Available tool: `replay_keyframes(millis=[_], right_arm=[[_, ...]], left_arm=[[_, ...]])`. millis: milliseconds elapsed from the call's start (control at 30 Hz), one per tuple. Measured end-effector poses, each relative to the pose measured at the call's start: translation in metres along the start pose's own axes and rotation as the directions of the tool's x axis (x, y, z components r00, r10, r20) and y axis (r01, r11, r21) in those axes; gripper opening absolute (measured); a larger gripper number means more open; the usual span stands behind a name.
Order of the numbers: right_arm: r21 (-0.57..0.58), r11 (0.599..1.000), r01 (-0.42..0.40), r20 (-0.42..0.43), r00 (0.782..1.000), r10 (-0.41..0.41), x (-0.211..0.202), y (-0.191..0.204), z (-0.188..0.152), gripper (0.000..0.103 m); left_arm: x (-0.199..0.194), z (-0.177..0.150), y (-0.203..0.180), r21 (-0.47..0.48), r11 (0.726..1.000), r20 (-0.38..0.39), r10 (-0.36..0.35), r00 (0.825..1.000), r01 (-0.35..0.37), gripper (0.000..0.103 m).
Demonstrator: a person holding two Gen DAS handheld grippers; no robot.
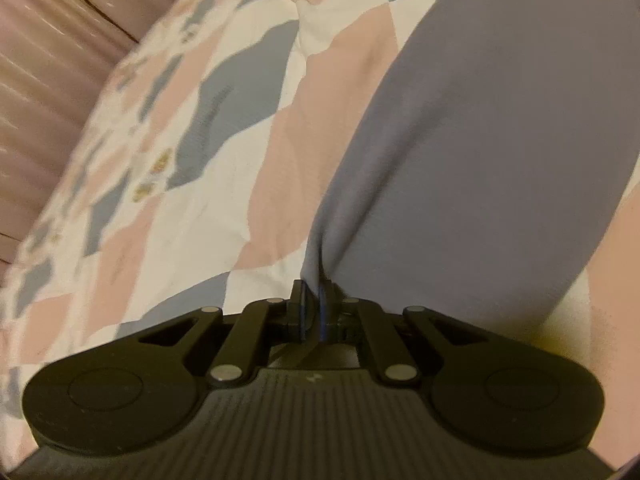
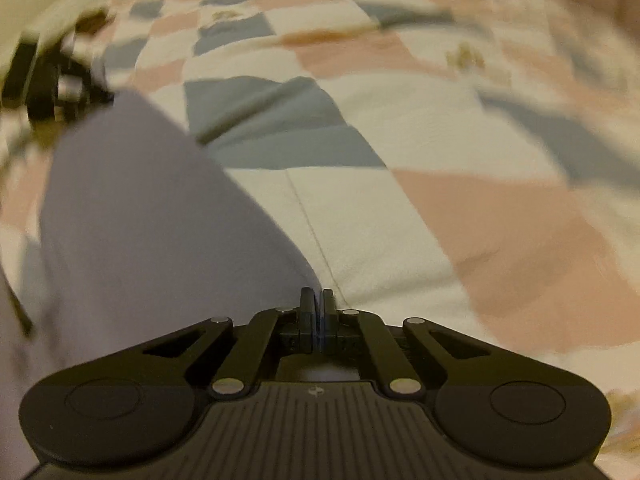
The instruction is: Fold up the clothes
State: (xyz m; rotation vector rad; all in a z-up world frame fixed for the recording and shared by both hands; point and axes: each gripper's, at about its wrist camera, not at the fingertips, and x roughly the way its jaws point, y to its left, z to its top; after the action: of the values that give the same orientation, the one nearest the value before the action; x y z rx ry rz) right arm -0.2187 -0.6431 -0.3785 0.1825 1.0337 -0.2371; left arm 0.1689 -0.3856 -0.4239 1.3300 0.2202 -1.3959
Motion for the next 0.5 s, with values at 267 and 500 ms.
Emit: replay_keyframes(millis=[267, 500], right_arm=[[-0.177, 0.882, 0.437, 0.384, 0.856, -0.347, -0.106, 0.123, -0.065, 0.000], [-0.231, 0.842, 0.488, 0.462, 0.817, -0.346, -0.177, 0.251, -0.190, 0.000]], left_arm=[[-0.114, -0.017, -0.042, -0.071, 0.942, 0.101, 0.334, 0.937, -0.328, 0.004], [-0.276, -0.068, -0.147, -0.223, 0.902, 0.142, 0.405, 0.903, -0.369, 0.004]])
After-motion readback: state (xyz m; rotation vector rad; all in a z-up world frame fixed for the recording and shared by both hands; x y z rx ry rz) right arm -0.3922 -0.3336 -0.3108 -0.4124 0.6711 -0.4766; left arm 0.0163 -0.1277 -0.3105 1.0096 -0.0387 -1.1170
